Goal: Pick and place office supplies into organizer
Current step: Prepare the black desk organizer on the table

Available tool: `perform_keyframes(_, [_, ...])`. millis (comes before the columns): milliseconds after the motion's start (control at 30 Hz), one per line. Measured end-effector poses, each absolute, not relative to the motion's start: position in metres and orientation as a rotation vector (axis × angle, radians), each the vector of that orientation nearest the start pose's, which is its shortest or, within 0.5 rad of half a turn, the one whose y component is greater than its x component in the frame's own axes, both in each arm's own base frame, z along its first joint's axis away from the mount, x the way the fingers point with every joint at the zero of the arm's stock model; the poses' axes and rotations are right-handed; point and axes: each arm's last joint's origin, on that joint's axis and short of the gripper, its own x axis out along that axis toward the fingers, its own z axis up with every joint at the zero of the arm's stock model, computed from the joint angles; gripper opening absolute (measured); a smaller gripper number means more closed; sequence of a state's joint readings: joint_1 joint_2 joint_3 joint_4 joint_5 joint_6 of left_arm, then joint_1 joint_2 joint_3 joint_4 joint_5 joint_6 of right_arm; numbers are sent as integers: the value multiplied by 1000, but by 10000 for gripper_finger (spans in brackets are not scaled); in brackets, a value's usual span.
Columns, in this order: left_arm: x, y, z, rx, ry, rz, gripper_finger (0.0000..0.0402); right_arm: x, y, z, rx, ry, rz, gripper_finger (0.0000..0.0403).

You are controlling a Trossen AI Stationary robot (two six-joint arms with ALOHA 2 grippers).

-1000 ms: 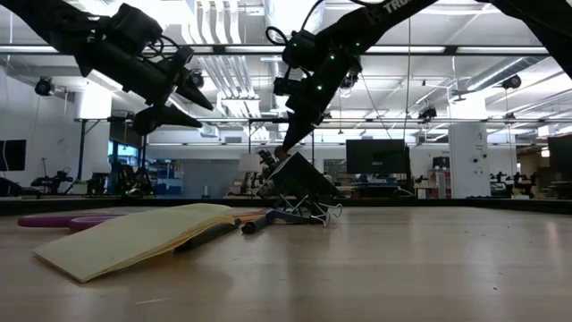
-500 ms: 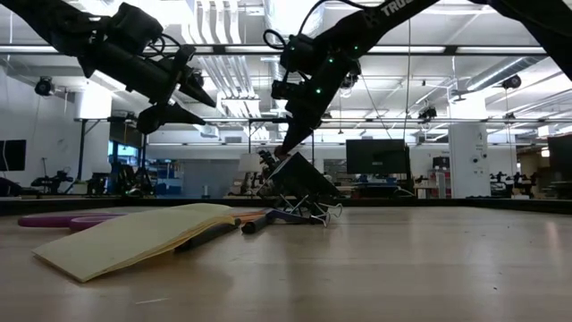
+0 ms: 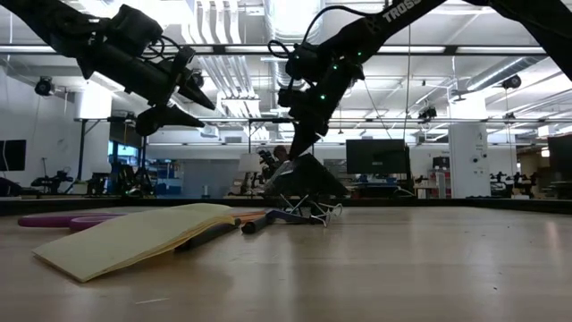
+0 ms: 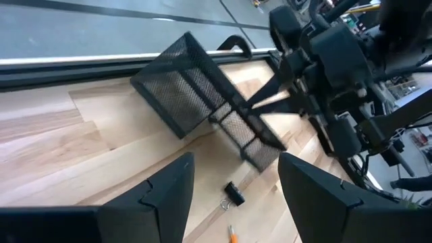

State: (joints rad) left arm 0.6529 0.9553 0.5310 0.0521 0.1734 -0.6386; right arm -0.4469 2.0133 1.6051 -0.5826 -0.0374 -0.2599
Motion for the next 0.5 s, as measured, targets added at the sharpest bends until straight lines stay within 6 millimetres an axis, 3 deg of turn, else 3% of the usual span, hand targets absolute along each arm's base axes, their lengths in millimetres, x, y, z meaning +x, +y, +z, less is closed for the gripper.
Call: perform_keyframes(500, [165, 120, 229, -772, 173, 570, 200, 376, -206, 218, 188, 1040, -653, 26])
